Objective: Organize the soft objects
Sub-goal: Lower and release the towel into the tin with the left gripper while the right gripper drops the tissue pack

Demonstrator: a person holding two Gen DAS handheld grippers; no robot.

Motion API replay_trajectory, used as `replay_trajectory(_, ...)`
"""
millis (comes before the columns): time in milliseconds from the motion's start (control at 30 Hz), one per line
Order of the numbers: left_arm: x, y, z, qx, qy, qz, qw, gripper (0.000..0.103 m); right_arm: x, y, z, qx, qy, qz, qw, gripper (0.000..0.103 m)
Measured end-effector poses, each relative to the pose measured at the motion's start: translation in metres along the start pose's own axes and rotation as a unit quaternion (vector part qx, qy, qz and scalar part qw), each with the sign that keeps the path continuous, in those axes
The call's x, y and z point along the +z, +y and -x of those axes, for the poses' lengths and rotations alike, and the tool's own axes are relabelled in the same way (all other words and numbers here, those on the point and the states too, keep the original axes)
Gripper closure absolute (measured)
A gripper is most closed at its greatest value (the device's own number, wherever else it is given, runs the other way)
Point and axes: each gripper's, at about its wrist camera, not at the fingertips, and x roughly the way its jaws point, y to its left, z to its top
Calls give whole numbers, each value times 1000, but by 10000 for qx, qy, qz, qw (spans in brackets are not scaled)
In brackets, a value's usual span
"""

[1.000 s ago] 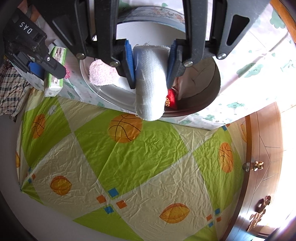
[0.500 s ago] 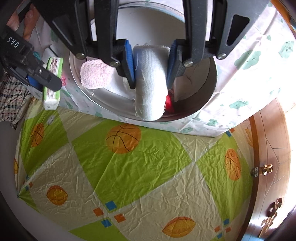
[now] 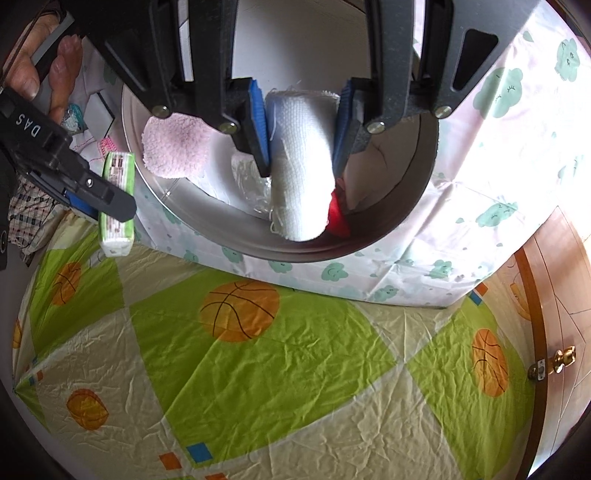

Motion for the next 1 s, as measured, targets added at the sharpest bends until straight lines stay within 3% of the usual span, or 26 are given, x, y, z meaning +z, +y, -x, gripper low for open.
replay_trajectory(200,12,3,-19,-20,446,-59,9990,73,8,6,-36,22,658,77,9978,49)
replay_trajectory(433,14,6,-39,42,883,8,9961,73,1,9,-66,-51,1115,229,9935,49)
replay_trajectory(867,10,6,-45,141,973,-41,9951,72,-6,6,-73,190,1185,32,9928,47)
replay_trajectory(1000,12,3,-40,252,856,-122,9959,66,-6,6,-67,248,1002,-52,9946,39)
